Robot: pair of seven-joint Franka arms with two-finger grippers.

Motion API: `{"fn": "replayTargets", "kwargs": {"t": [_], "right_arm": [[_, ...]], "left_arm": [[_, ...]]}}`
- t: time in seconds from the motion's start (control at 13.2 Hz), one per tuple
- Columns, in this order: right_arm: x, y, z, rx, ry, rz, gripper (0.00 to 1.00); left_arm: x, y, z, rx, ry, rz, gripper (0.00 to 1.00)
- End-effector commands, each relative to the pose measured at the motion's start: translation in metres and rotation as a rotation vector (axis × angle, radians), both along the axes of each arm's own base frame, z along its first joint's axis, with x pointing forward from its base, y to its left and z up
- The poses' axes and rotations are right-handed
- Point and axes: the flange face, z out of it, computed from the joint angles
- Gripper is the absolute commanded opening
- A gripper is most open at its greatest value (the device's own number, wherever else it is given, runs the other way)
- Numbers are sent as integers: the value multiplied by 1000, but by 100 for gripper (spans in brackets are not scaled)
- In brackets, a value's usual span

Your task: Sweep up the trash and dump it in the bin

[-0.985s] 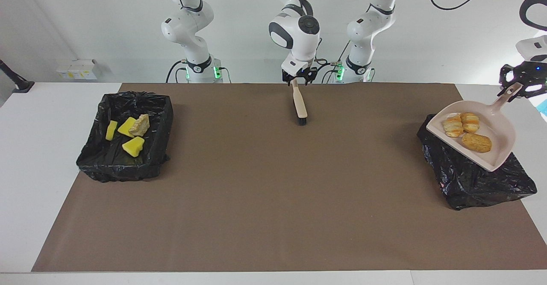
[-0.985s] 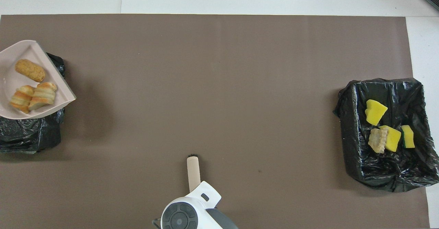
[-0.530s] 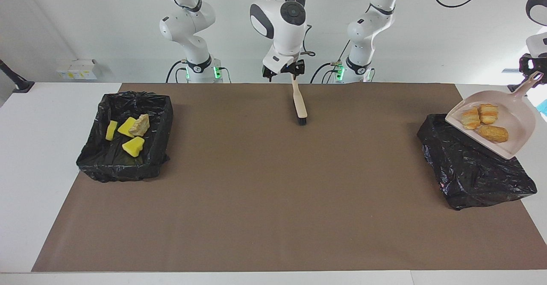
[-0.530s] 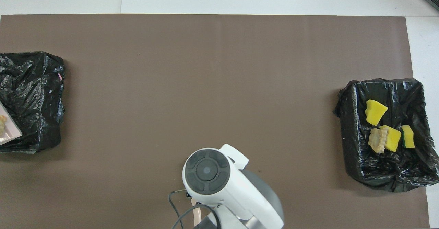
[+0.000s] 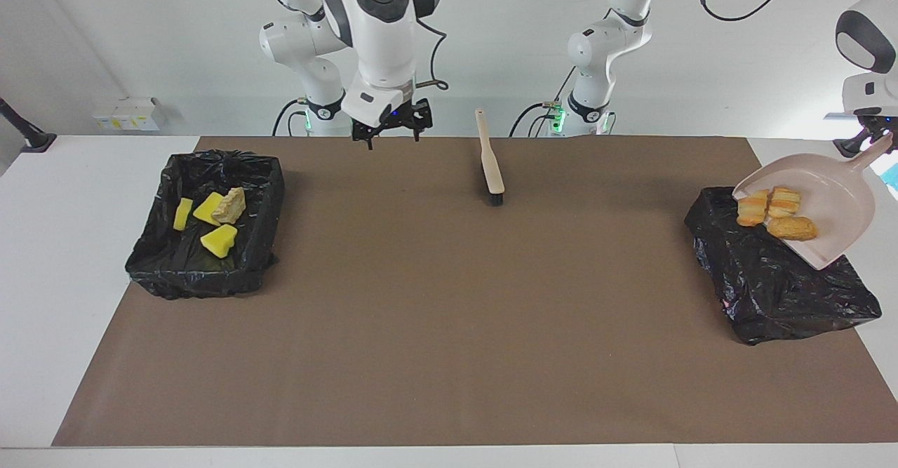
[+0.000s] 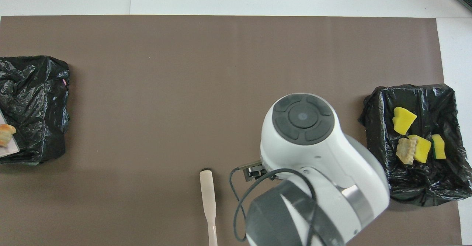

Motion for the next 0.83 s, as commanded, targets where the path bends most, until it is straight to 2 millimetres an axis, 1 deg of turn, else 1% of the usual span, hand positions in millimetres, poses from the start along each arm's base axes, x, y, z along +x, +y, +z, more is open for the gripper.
{"fn": "replayTargets", "kwargs": {"t": [0.0, 0.08, 0.15, 0.23, 0.3, 0.38, 0.45, 0.53, 0.61, 0.68, 0.76], "right_arm": [[19, -66, 9, -13, -10, 22, 100], [27, -89, 15, -7, -24, -13, 100], [33, -110, 22, -6, -39, -51, 100], [37, -123, 29, -2, -58, -77, 100], [41, -138, 32, -2, -66, -111, 100], [44, -154, 33, 0, -73, -149, 100], [49, -169, 37, 5, -108, -178, 100], [53, -186, 39, 12, -133, -210, 100], [55, -207, 39, 13, -138, -249, 100], [55, -229, 39, 12, -139, -283, 100], [55, -239, 39, 14, -138, -297, 100]], "left_arm": [[2, 5, 7, 59, 14, -19, 0], [4, 3, 10, 88, 22, -32, 0], [8, -5, 12, 97, 20, -48, 0], [11, -8, 14, 127, 31, -61, 0], [14, -13, 19, 163, 38, -88, 0], [18, -21, 36, 173, 28, -129, 0], [21, -24, 55, 181, 9, -157, 0], [26, -31, 65, 192, 2, -202, 0], [30, -37, 74, 191, -20, -251, 0], [29, -39, 85, 180, -47, -251, 0], [26, -46, 89, 102, -94, -235, 0]]}}
